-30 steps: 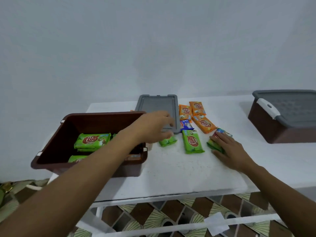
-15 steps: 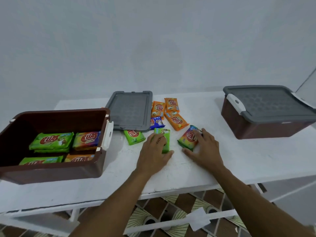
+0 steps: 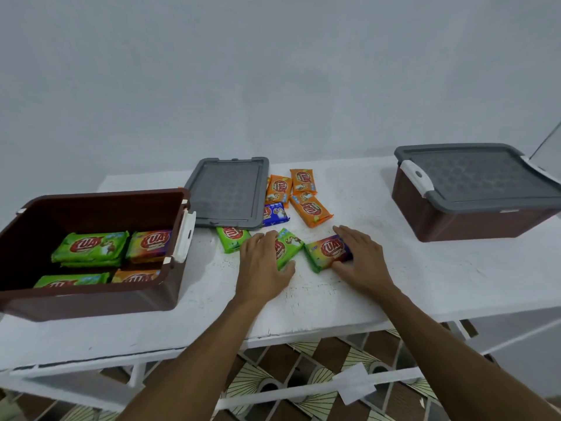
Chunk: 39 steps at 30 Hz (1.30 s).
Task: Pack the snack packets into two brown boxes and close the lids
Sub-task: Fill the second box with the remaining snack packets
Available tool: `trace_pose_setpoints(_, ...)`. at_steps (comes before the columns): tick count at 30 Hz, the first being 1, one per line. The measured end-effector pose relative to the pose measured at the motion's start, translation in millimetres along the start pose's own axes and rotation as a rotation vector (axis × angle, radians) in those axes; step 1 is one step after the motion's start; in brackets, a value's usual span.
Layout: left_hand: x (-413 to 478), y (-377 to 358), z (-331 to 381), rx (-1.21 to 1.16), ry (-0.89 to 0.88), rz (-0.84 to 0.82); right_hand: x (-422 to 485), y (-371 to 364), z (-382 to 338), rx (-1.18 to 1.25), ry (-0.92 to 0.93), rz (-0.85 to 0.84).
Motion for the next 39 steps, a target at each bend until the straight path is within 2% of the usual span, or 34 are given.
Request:
trace_pose_setpoints(5,2,0,11,0.221,-0.101,0.028,-1,-3,6,-0.076,-0.017,-0.034)
trace_pose_setpoints(10,23,0,28,0.296,-0.059,-0.239,2,1,2,-0.078,-0.074,-0.027)
trace_pose_setpoints(15,41,34,37,0.308,-0.114,-0.404,14,7,-27,-0.14,-0.106,-0.152)
trace_pose_setpoints(17,46,61,39,0.255,-0.144,-0.399,21,7,-47,-0.133,-0.085,-0.184)
trace_pose_setpoints(20,52,106,35,0.296,-0.211,-0.36,33,10,-86,-0.044,-0.038,-0.186)
trace_pose_setpoints(27,64,201,-44,0.358,-0.219,-0.345,59,16,-224,0.125,0.168,-0.13)
trace_pose_setpoints(31,64,251,-115,0.351,-0.139,-0.348,67,-5,-297,0.134,0.26,-0.194)
trace_pose_setpoints(37,57,258,-203,0.421,-0.097,-0.481,71,-54,-376,-0.117,0.435,-0.193)
trace_pose_setpoints(39,55,249,-220,0.49,-0.156,-0.516,71,-74,-389,-0.291,0.487,-0.169)
Point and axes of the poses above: each hand's wrist, its own x-axis towards the middle knuckle, its own y-axis out of the back of the hand, z = x × y, the point moved 10 cm from there along x, towards the middle knuckle, and after that the axes turned 2 degrees about z, right-handed, at the moved point
